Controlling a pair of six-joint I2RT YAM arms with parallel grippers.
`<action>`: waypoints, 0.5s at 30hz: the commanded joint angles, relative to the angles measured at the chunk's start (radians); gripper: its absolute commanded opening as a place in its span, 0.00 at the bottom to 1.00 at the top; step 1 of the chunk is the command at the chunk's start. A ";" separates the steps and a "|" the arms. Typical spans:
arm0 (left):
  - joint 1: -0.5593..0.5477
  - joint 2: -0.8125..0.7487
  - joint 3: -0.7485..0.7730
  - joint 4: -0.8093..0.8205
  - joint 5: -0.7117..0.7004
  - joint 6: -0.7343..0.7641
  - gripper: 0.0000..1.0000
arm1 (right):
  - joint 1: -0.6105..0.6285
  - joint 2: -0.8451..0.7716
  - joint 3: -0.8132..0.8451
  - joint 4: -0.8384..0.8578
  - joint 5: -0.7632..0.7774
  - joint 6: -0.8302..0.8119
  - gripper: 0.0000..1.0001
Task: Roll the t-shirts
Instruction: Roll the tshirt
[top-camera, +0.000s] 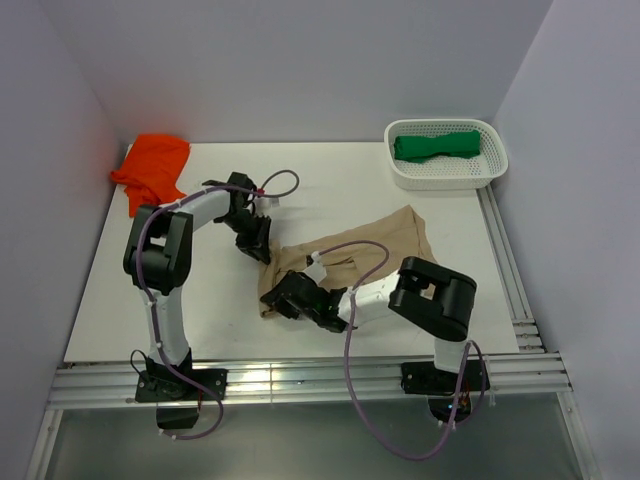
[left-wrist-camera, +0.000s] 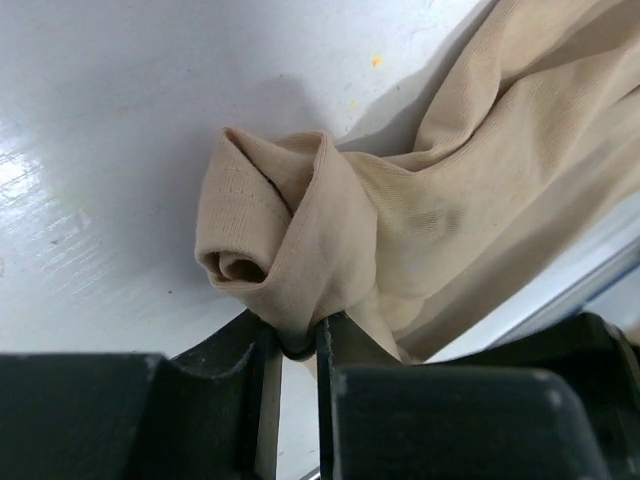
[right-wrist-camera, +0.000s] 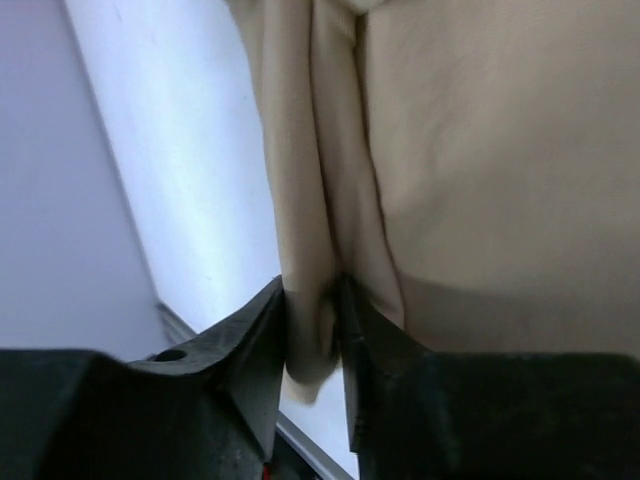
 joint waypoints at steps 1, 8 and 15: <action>-0.016 -0.030 0.018 0.046 -0.180 0.064 0.10 | 0.061 -0.057 0.071 -0.286 0.032 -0.079 0.36; -0.032 -0.032 0.044 0.006 -0.264 0.078 0.11 | 0.125 -0.083 0.246 -0.693 0.156 -0.145 0.44; -0.052 -0.027 0.086 -0.039 -0.315 0.084 0.11 | 0.158 -0.105 0.413 -0.901 0.290 -0.191 0.44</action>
